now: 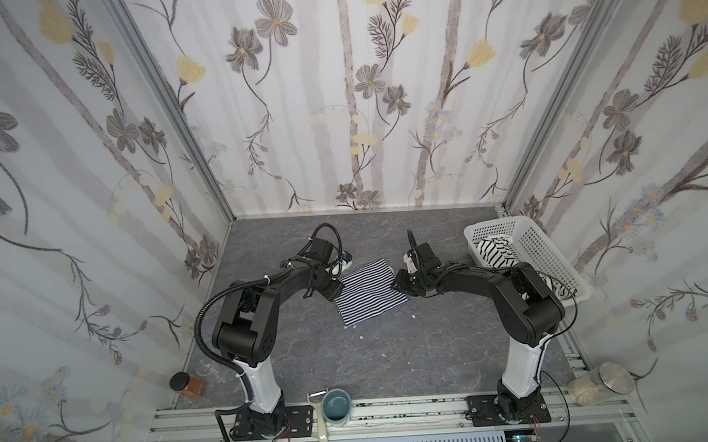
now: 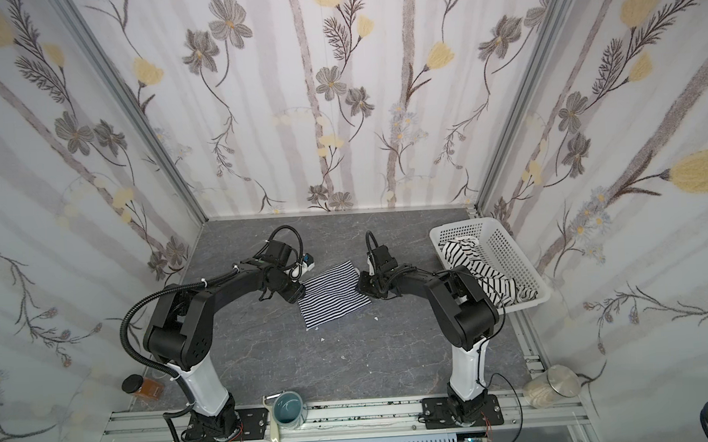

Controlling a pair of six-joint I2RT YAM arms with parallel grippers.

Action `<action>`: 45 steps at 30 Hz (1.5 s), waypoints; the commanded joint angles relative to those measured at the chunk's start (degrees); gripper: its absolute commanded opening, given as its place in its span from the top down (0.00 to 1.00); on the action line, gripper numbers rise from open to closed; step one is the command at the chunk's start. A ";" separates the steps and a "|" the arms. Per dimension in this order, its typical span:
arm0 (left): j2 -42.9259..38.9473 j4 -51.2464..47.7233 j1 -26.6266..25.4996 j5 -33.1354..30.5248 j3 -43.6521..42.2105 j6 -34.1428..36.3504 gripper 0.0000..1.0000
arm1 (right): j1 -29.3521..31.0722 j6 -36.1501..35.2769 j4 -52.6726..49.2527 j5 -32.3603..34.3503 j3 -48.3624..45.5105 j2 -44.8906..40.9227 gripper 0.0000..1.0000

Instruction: Fold and stack the tank tops

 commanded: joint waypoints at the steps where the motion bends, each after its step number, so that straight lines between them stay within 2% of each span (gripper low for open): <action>1: -0.66 0.41 3.72 -3.21 -0.08 4.15 0.38 | 3.00 2.93 1.98 -1.14 1.98 1.69 0.65; 4: -0.23 0.37 8.17 -4.32 1.05 4.03 0.39 | 5.58 5.47 3.71 -1.94 3.60 2.82 0.65; 8: -1.73 0.31 14.24 -1.95 4.18 0.39 0.39 | 9.13 9.19 6.26 -4.01 6.39 4.92 0.65; 14: -7.14 0.20 15.09 2.52 2.95 -3.04 0.38 | 14.37 15.77 10.66 -7.70 12.73 10.37 0.65; 18: -10.32 0.11 11.38 4.81 -0.33 -4.56 0.37 | 14.68 16.41 10.05 -6.69 13.61 9.60 0.65; 24: -12.99 0.20 1.28 4.75 -5.52 -5.17 0.36 | 10.96 12.27 5.63 0.06 4.30 -0.36 0.63; 30: -9.40 0.72 -6.39 4.33 -6.49 -6.70 0.37 | 7.10 10.67 5.29 3.29 -6.10 -9.00 0.64; 37: -4.40 1.42 -10.61 2.70 -7.22 -7.45 0.37 | 4.31 10.71 6.36 3.98 -11.98 -14.91 0.64; 40: -2.87 1.83 -10.65 -0.86 -7.99 -7.58 0.38 | 3.66 10.43 6.28 3.83 -12.51 -15.55 0.64; 45: -4.89 3.18 -9.65 -3.45 -11.31 -6.63 0.38 | 3.39 10.16 6.56 3.52 -12.53 -14.88 0.64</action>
